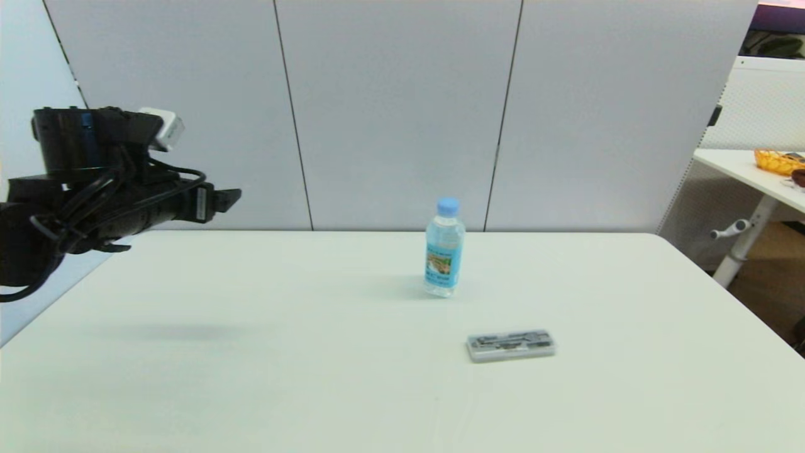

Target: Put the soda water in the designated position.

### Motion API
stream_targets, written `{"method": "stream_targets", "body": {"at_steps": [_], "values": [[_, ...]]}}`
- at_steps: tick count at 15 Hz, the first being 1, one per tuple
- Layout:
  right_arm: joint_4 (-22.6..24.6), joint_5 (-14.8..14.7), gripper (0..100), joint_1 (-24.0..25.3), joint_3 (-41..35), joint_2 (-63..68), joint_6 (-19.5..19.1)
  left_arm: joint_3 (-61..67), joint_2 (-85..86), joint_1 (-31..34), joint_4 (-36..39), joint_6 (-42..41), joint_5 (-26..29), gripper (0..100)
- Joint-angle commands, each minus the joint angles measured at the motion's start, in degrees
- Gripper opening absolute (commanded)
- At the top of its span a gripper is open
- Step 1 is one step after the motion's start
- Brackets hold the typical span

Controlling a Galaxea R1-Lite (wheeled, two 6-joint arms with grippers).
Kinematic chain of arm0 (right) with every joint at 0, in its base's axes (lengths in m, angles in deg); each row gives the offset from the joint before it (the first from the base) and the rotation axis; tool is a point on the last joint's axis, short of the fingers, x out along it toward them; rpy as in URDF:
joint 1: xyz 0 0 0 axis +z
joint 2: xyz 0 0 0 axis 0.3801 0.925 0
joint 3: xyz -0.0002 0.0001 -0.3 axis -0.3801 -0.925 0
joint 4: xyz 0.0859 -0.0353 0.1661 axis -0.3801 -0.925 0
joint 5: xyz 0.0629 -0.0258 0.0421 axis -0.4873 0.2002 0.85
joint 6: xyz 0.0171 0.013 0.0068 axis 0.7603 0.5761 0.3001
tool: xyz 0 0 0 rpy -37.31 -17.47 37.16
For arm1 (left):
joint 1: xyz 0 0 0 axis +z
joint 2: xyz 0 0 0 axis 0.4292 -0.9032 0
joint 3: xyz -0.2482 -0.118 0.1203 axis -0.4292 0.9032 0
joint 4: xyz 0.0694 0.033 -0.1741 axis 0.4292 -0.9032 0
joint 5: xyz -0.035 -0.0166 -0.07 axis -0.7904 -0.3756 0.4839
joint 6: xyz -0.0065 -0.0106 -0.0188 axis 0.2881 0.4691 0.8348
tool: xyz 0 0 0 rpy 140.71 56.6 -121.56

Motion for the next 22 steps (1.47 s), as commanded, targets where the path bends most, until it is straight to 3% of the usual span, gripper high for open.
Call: {"method": "stream_targets", "body": {"at_steps": [1,5,14,16,19,22], "values": [[0.0,0.0,100,0.0,0.04,-0.04,0.04,9.23,14.51,4.59,-1.84,0.39,1.57,100],[0.0,0.0,100,0.0,0.04,-0.04,0.04,17.4,32.53,8.28,-8.52,0.39,1.31,100],[0.0,0.0,100,0.0,-0.05,-0.04,-0.05,43.51,74.89,8.11,-22.75,2.23,-1.24,100],[0.0,0.0,100,0.0,0.04,-0.04,-0.05,47.64,80.87,8.11,-26.8,2.41,-1.42,100],[0.0,0.0,100,0.0,0.04,-0.04,0.04,50.89,81.39,8.02,-26.71,2.94,-1.33,100],[0.0,0.0,100,0.0,0.04,-0.04,0.04,51.24,85.96,4.59,-30.58,2.94,-1.42,100]]}}
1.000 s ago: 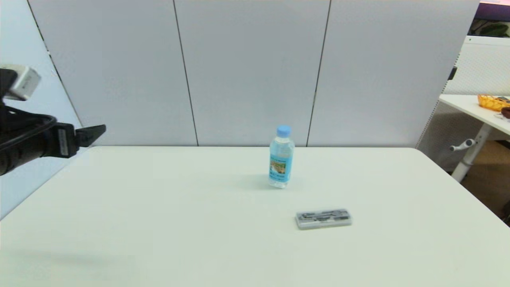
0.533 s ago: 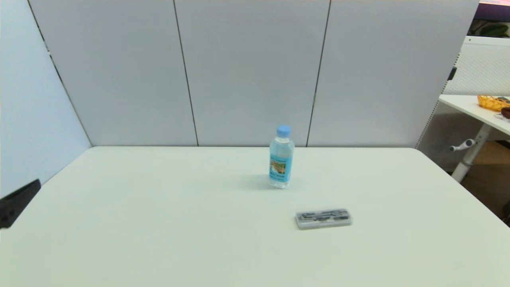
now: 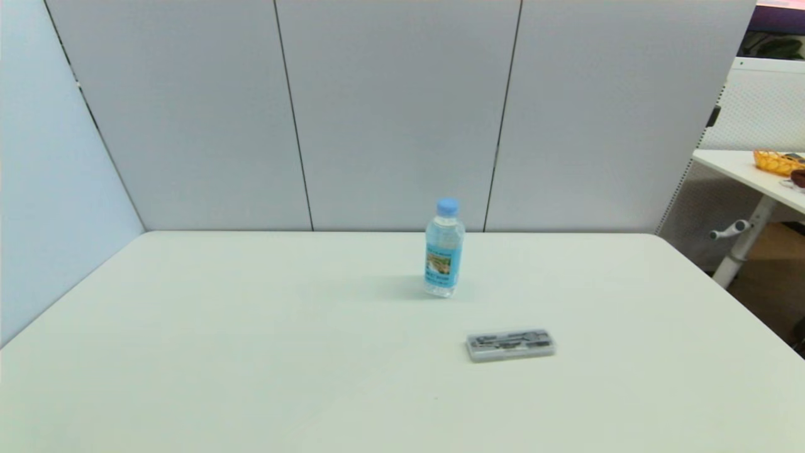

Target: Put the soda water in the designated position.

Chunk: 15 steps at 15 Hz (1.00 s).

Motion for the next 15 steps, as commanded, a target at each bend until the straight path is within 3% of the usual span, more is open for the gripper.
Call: {"method": "stream_targets", "body": {"at_steps": [1,4,5,6,15], "values": [[0.0,0.0,100,0.0,0.01,-0.04,0.03,2.44,8.77,-2.65,-4.42,-0.1,0.05,100],[0.0,0.0,100,0.0,0.01,-0.04,0.03,3.93,14.05,-2.65,-1.78,-0.01,1.63,100],[0.0,0.0,100,0.0,0.01,-0.04,0.03,5.6,16.25,-2.65,0.68,1.13,5.15,100],[0.0,0.0,100,0.0,0.01,-0.04,0.03,8.5,16.07,-2.65,5.6,2.89,5.15,100],[0.0,0.0,100,0.0,-0.07,-0.04,0.03,8.24,15.98,-2.65,4.98,8.78,4.0,100]]}}
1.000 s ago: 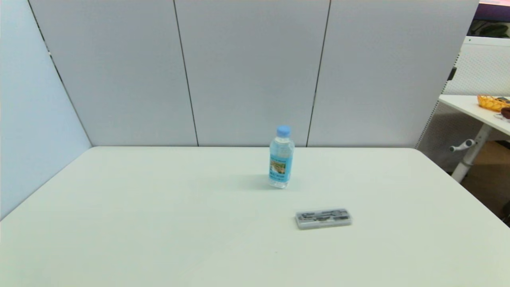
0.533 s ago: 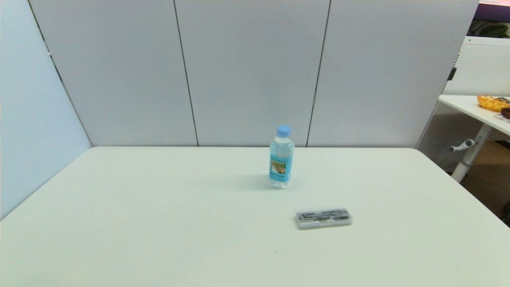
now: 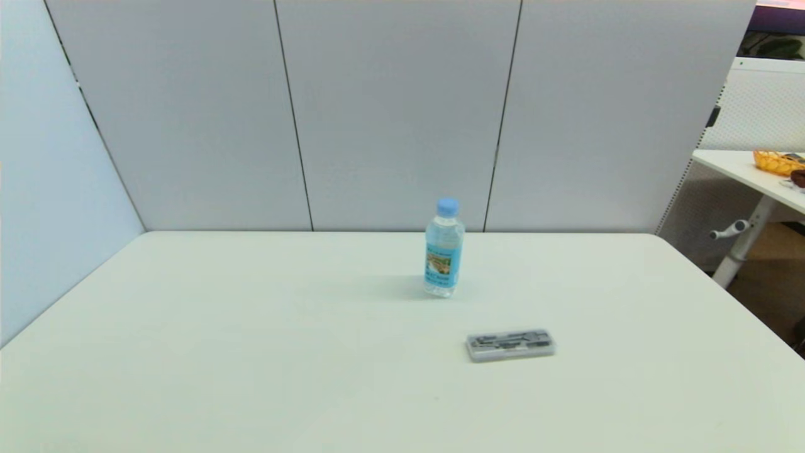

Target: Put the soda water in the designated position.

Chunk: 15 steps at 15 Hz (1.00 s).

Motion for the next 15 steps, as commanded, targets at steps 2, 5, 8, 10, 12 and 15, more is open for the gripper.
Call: {"method": "stream_targets", "body": {"at_steps": [2,5,8,10,12,15], "values": [[0.0,0.0,100,0.0,-0.07,-0.04,0.0,0.1,-0.1,0.02,0.08,0.44,-0.13,100],[0.0,0.0,100,0.0,-0.07,-0.04,0.0,0.1,-0.1,0.02,0.08,0.44,-0.13,100],[0.0,0.0,100,0.0,0.01,-0.04,0.0,0.1,-0.1,0.02,0.08,0.44,-0.13,100],[0.0,0.0,100,0.0,-0.07,-0.04,0.0,0.1,-0.1,0.02,0.08,0.44,-0.13,100],[0.0,-0.09,100,0.0,0.01,0.05,0.44,0.1,-0.1,0.02,0.08,0.44,-0.13,100],[-0.18,-0.09,100,0.0,0.01,-0.04,0.53,0.1,-0.1,0.02,0.08,0.44,-0.13,100]]}}
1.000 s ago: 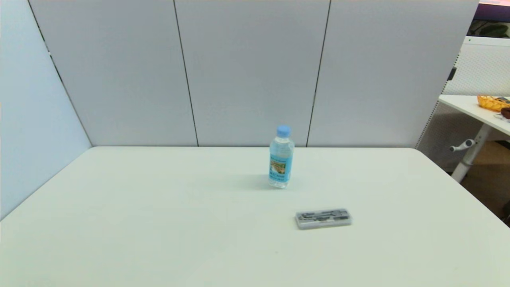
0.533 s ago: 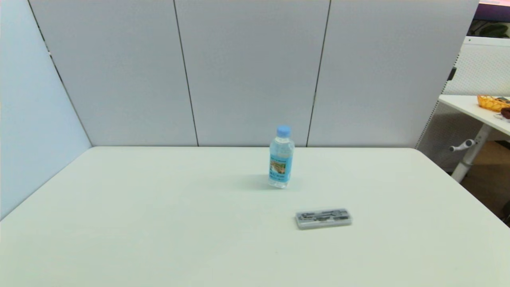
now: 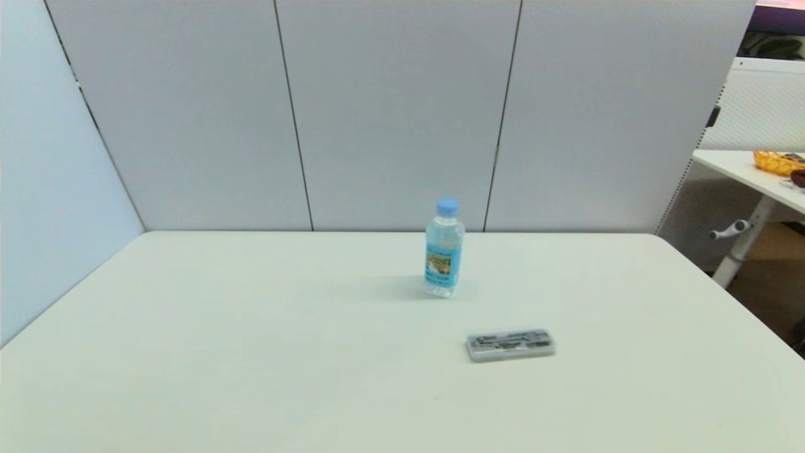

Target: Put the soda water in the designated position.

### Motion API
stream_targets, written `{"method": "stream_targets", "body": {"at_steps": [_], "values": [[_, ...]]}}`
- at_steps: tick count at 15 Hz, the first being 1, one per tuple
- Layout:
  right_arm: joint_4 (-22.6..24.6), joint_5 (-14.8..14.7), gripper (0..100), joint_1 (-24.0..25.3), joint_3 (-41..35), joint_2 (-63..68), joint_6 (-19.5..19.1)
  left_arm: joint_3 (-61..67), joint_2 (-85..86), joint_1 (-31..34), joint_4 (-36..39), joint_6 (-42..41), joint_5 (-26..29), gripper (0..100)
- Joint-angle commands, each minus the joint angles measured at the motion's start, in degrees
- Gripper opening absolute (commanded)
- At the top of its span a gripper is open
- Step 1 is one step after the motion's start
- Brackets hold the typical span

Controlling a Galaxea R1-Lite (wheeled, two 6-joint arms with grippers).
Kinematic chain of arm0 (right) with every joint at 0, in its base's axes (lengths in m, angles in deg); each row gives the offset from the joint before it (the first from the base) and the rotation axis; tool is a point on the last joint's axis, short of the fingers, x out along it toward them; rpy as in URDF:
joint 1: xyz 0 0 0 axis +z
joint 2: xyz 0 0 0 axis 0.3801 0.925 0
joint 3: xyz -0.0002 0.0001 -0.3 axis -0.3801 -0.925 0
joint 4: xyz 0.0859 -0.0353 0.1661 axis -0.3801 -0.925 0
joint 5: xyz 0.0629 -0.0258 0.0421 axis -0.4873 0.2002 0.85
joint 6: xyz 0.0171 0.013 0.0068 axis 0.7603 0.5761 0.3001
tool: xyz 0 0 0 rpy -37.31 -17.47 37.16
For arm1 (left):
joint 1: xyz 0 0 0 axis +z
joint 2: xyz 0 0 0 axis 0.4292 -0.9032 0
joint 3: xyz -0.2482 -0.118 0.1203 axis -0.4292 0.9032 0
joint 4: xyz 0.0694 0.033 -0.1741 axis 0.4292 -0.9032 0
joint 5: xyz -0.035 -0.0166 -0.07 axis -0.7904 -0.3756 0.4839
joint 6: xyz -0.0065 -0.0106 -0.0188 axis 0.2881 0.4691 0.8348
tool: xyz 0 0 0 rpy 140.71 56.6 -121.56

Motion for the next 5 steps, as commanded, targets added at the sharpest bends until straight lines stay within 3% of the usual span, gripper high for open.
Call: {"method": "stream_targets", "body": {"at_steps": [1,5], "values": [[0.99,0.07,100,0.0,-0.07,-0.11,0.26,0.0,-0.16,0.02,0.05,0.02,-0.06,100],[0.99,0.16,100,0.0,-0.07,-0.11,0.35,0.0,-0.16,0.02,0.05,0.02,-0.06,100]]}}
